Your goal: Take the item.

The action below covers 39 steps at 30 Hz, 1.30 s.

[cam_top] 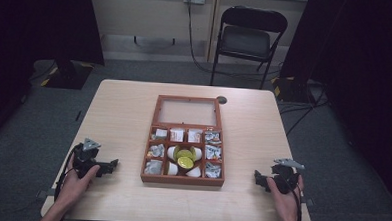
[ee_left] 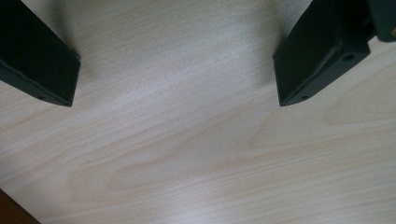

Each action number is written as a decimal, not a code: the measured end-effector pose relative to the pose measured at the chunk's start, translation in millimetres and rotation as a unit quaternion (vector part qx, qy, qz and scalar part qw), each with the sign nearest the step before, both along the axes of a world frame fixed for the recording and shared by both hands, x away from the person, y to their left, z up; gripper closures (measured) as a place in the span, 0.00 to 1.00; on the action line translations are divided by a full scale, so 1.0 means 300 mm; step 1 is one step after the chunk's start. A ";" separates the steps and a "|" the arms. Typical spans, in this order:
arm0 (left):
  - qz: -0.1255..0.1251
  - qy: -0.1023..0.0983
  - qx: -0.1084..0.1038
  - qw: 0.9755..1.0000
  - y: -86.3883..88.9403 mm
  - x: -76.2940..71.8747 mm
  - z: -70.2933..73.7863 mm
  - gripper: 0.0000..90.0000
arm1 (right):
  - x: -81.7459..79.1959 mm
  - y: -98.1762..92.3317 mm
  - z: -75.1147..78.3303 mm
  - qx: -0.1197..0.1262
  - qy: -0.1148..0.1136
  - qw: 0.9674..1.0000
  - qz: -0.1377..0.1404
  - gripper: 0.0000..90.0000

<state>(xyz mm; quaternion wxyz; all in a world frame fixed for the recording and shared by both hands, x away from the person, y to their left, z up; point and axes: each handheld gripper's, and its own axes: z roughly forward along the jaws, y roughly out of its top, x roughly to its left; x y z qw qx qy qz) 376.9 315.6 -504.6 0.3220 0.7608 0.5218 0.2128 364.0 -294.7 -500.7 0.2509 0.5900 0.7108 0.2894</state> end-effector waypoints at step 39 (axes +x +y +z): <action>-0.001 0.000 -0.001 1.000 0.000 -0.001 0.000 0.00 | -0.027 0.044 0.073 0.036 -0.017 0.998 0.050 0.20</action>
